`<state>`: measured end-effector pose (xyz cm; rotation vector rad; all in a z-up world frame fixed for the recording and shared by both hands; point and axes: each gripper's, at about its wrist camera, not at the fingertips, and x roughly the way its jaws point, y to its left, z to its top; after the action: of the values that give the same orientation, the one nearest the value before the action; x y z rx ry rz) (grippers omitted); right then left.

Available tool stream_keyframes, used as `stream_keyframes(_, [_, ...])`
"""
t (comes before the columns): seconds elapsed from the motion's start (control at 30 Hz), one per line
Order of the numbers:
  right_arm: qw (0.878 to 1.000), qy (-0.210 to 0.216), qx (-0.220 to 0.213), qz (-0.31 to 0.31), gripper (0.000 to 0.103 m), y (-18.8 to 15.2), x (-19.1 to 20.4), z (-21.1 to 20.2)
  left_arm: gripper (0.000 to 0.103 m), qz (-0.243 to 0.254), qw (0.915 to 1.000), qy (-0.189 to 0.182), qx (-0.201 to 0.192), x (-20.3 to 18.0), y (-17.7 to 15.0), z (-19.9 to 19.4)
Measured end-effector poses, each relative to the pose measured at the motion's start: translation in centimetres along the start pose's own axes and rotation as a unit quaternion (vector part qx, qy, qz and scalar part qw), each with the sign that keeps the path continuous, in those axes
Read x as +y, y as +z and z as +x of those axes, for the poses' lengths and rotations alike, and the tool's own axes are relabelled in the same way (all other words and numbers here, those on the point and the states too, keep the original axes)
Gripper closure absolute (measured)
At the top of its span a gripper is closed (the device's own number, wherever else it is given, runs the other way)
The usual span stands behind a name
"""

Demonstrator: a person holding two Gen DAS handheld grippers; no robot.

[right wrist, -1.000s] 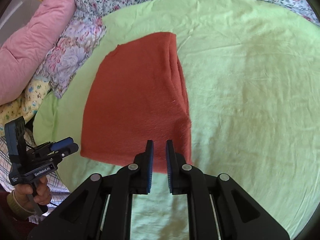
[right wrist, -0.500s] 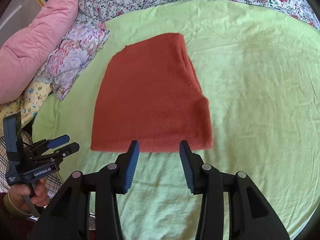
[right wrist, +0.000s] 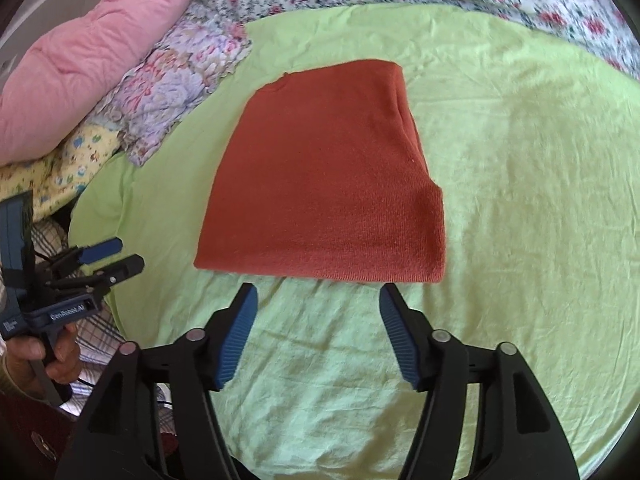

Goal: Fold small clothes

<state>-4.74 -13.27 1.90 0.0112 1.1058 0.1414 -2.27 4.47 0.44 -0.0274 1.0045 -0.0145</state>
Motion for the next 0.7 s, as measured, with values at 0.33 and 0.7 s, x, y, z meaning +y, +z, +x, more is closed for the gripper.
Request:
stream_keyframes(0.33, [1.0, -0.009, -0.019, -0.017, 0.017, 0.5, 0.0, -0.7, 0.019, 0.005, 0.9991, 0.04, -0.013, -0.9, 1.0, 0.3])
stream_keyframes(0.7, [0.999, -0.019, -0.025, -0.032, 0.015, 2.7, -0.1, 0.4, 0.016, 0.003, 0.9964, 0.085, -0.008, -0.6, 4.6, 2.1])
